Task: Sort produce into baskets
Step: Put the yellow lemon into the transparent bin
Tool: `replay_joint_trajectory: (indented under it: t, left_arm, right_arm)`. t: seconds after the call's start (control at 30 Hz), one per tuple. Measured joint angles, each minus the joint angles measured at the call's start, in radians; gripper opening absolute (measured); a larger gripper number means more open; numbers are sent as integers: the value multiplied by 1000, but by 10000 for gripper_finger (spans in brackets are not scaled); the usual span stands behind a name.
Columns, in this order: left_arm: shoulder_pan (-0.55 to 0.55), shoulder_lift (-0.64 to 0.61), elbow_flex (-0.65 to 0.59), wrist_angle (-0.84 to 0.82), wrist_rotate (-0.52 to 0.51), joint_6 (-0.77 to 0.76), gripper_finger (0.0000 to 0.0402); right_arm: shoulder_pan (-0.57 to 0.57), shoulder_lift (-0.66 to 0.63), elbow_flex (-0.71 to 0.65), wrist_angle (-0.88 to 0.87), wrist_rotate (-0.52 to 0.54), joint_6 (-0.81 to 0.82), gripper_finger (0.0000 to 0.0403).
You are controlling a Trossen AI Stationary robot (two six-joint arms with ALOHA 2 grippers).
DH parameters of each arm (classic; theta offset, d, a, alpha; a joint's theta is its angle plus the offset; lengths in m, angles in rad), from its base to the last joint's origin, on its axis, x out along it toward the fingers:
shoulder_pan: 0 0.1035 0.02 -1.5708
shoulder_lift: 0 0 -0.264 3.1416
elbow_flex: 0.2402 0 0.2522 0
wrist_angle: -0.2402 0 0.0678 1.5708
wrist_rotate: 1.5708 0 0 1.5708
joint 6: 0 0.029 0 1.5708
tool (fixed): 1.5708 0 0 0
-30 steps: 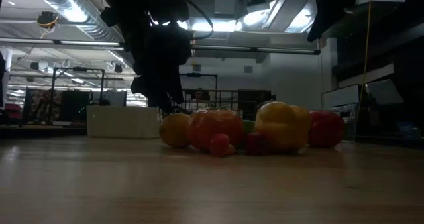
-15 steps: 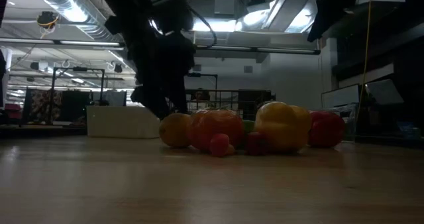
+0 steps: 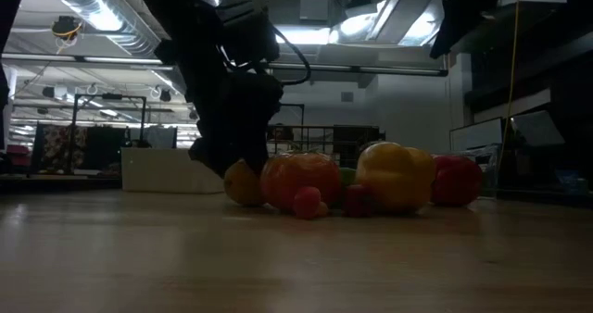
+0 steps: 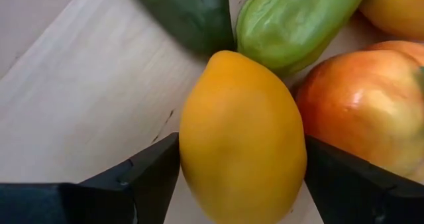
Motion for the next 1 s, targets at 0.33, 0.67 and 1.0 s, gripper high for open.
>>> replay_joint_trajectory:
  t: [0.33, 0.67, 1.0]
  left_arm:
    - [15, -33, -5, -30, 1, 15, 241]
    - [77, -135, 69, -12, 2, 28, 252]
    - [133, -137, 176, 336, 2, 112, 252]
  right_arm:
    - [0, -115, -160, 99, 10, 26, 308]
    - [0, -294, -455, 342, 9, 129, 308]
    - [0, -307, -490, 444, 97, 125, 308]
